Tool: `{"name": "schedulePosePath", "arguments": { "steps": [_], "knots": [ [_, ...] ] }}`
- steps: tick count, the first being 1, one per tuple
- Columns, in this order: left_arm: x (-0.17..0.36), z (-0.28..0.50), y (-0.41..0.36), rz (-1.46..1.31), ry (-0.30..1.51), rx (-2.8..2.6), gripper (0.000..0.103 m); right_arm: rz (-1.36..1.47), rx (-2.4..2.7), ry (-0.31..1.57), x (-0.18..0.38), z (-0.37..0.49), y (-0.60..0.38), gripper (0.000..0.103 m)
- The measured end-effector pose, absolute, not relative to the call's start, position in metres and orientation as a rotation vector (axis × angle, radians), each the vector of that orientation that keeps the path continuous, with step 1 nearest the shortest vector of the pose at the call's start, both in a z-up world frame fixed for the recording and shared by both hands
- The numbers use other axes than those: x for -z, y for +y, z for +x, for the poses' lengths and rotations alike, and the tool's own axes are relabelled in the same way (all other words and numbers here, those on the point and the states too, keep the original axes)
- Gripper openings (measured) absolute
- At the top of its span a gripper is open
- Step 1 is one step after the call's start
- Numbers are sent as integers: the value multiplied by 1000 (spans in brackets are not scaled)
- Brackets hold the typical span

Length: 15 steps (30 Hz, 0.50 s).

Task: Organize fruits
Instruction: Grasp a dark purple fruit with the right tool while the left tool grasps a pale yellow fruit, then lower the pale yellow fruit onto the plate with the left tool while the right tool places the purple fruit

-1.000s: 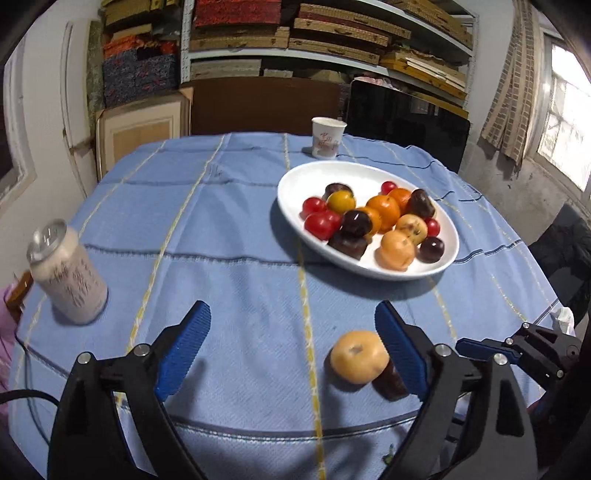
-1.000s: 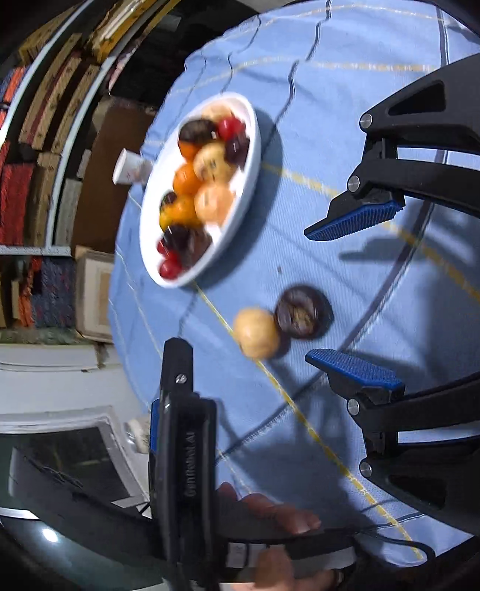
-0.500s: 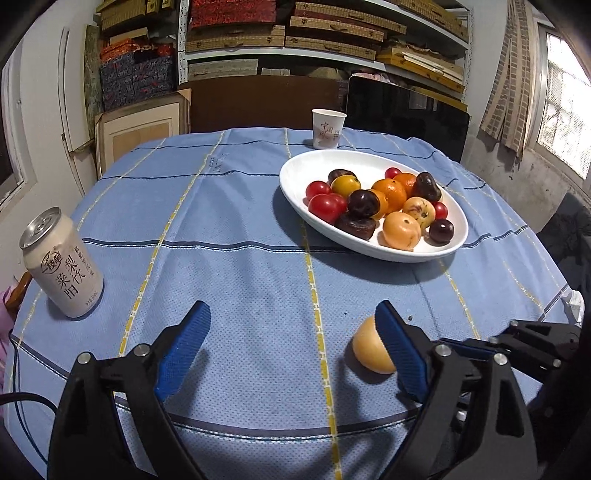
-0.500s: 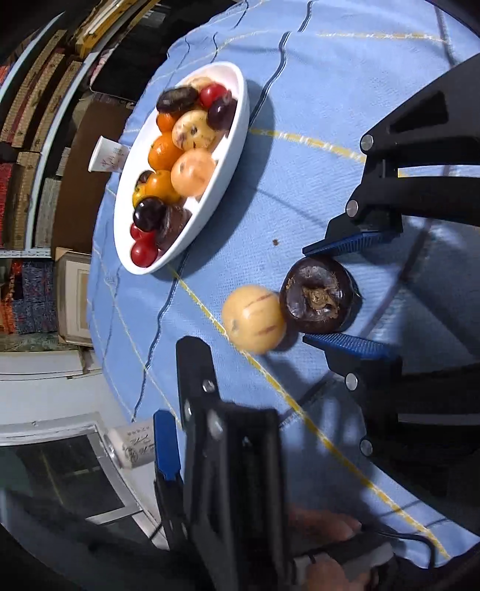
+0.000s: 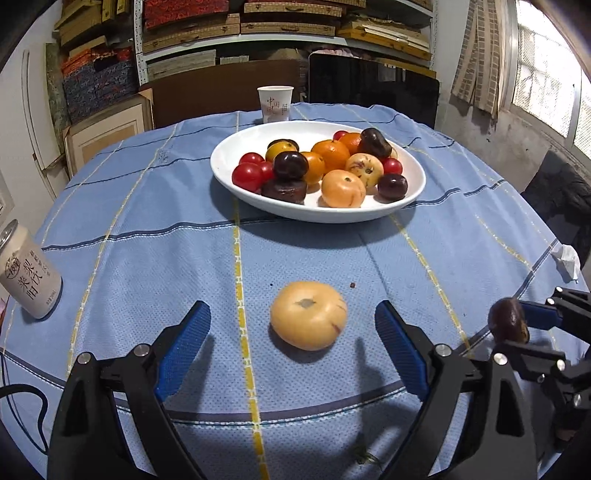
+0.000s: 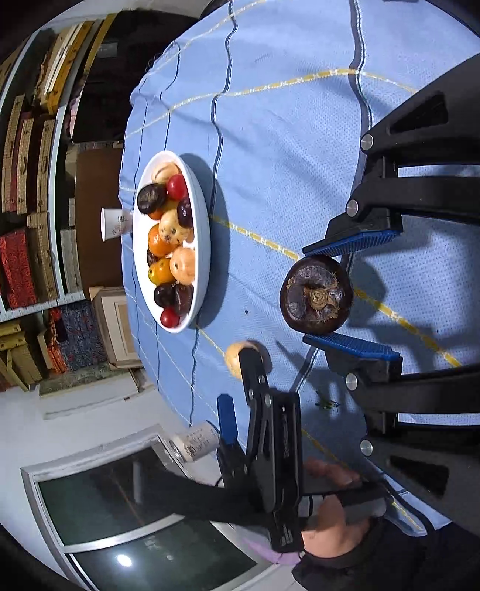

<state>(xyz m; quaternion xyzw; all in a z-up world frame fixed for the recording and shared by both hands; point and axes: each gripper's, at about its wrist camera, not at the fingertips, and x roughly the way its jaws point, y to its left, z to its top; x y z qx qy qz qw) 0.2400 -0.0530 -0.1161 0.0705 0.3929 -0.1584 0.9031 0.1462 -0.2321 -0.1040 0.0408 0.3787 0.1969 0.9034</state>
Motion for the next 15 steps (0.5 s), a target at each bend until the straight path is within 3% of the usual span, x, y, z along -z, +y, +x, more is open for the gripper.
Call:
{"name": "schedulePosePath", "arguments": {
  "steps": [5, 7, 8, 9, 11, 15],
  "knots": [
    [123, 247, -54, 149, 844, 317, 88, 82, -421, 785, 105, 150, -233, 42],
    [125, 247, -57, 166, 858, 315, 73, 81, -417, 787, 105, 150, -233, 42],
    [126, 248, -59, 174, 864, 322, 57, 82, -417, 788, 106, 150, -234, 42],
    [127, 248, -60, 180, 872, 334, 50, 83, -416, 788, 106, 150, -234, 42],
    [127, 247, -63, 195, 871, 344, 44, 83, -415, 786, 105, 149, -234, 42],
    [127, 246, -63, 190, 868, 351, 44, 86, -410, 788, 106, 150, -235, 42]
  ]
}}
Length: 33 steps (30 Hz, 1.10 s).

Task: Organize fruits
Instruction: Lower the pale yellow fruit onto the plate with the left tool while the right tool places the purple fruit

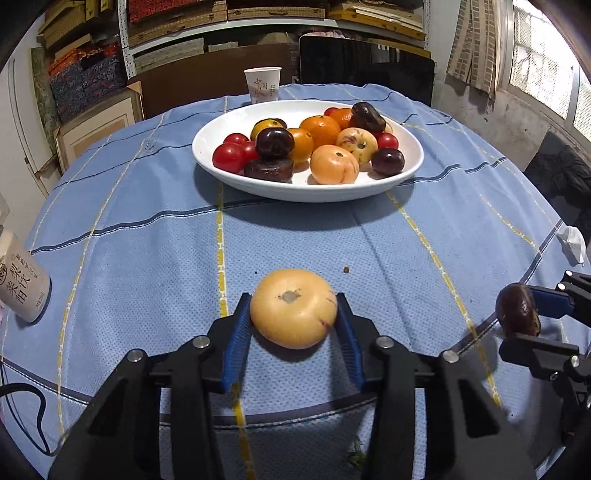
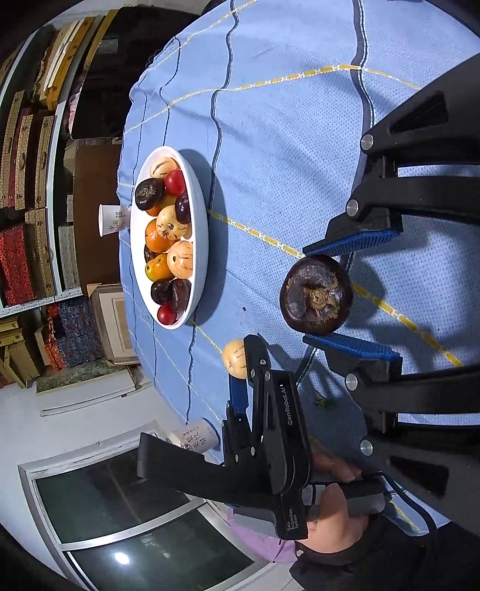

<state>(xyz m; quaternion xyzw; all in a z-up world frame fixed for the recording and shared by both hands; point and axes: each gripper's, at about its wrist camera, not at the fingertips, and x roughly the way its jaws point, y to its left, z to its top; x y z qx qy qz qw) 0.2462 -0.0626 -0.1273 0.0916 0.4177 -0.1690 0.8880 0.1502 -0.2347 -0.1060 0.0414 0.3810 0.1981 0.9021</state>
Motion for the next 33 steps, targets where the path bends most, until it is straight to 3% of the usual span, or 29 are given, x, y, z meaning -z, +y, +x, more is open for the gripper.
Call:
{"name": "schedulePosePath", "arguments": {
  "steps": [21, 33],
  "knots": [
    [119, 239, -61, 186, 820, 354, 43, 94, -398, 789, 107, 150, -237, 42],
    [60, 248, -58, 131, 738, 379, 43, 43, -353, 706, 64, 168, -247, 42]
  ]
}}
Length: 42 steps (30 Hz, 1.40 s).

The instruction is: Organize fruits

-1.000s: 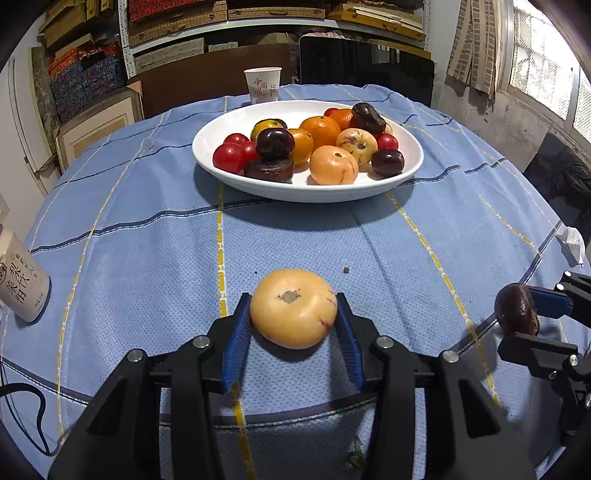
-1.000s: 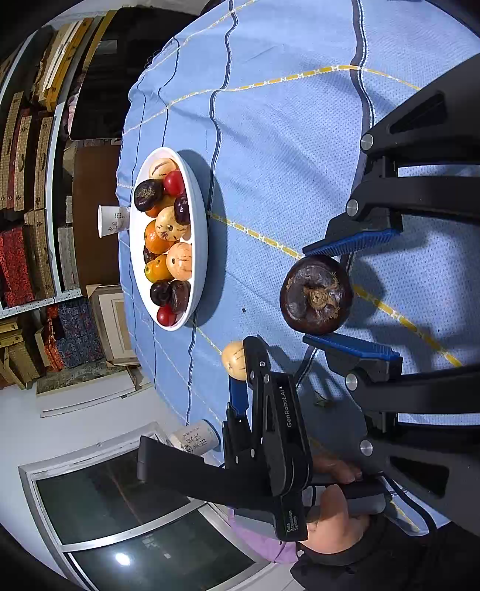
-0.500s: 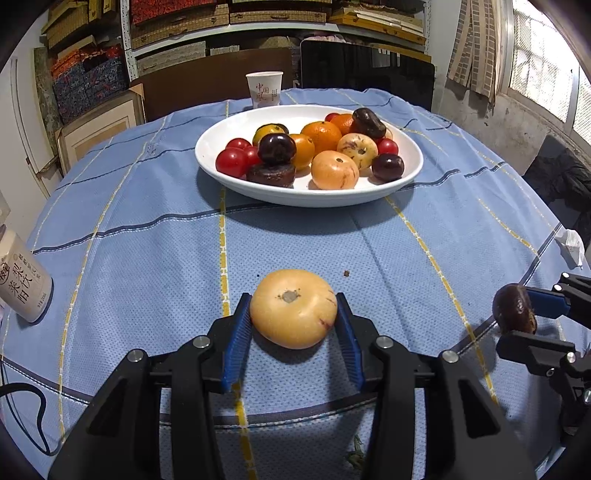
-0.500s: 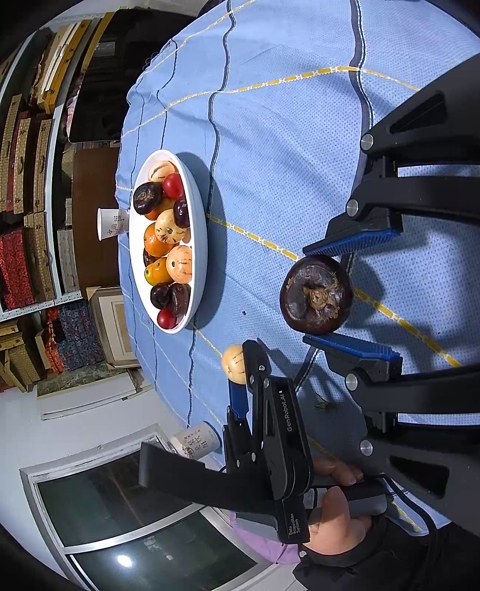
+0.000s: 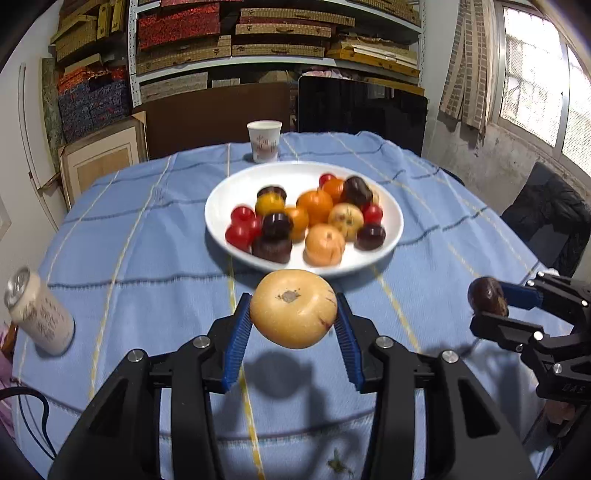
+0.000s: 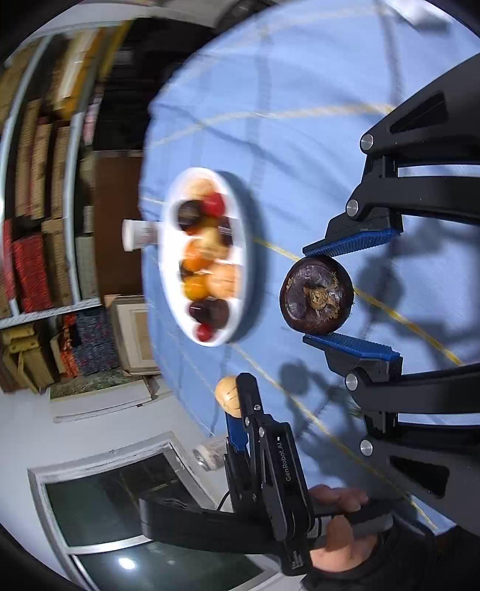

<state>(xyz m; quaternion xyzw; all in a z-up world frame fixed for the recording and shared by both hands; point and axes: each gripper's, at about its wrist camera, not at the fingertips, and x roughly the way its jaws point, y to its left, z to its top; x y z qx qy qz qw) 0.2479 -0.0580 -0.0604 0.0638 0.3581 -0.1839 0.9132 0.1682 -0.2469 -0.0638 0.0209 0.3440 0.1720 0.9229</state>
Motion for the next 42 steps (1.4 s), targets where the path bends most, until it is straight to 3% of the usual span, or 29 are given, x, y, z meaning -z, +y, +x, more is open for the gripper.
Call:
{"name": "schedulePosePath", "arguments": {
  "steps": [6, 13, 17, 21, 23, 27, 33, 42],
  "knots": [
    [23, 323, -75, 78, 736, 376, 43, -30, -344, 637, 14, 234, -246, 42],
    [41, 416, -95, 21, 844, 330, 44, -55, -322, 671, 29, 327, -234, 42],
    [60, 438, -91, 4, 870, 265, 68, -50, -314, 704, 50, 356, -230, 46],
    [58, 435, -71, -79, 866, 251, 71, -53, -312, 674, 50, 350, -230, 59],
    [51, 421, -62, -84, 858, 239, 74, -48, -307, 655, 43, 337, -233, 60],
    [31, 359, -48, -54, 803, 241, 93, 2, -307, 645, 23, 287, -247, 68],
    [13, 220, -37, 44, 729, 272, 98, 21, -291, 666, 22, 163, -251, 99],
    [-1, 61, -27, 50, 624, 238, 98, 138, -159, 593, 20, 22, -244, 99]
  ]
}}
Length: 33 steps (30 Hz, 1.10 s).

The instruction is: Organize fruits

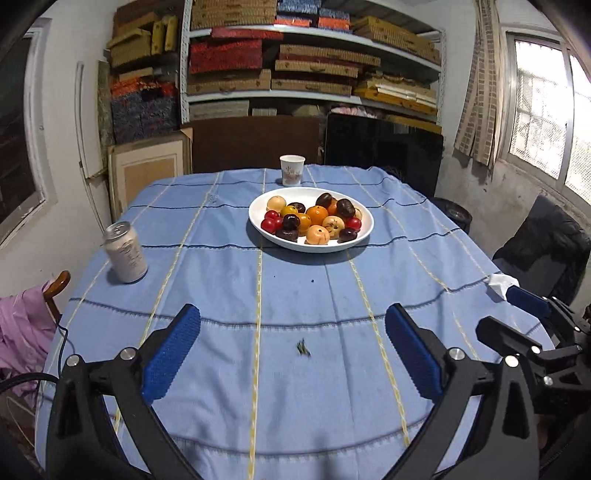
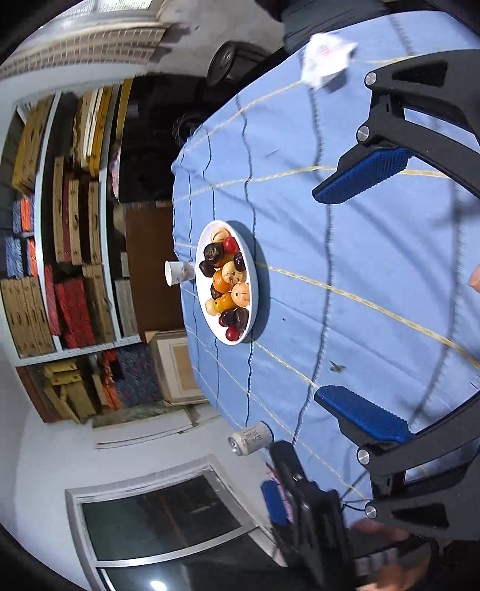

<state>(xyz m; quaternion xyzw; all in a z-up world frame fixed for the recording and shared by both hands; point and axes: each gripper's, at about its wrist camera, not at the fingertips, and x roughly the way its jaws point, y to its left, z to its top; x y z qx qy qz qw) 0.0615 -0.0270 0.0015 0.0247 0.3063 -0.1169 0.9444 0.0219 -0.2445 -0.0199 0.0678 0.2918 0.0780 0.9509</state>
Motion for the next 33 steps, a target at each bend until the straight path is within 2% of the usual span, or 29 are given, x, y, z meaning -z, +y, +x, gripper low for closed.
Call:
{"name": "schedulePosePath", "arguments": {
  "steps": [12, 33],
  "knots": [
    [-11, -35, 4, 9, 592, 147, 98, -10, -125, 575, 16, -68, -229, 99],
    [-6, -61, -12, 79, 586, 148, 98, 40, -15, 557, 15, -85, -251, 99]
  ]
}}
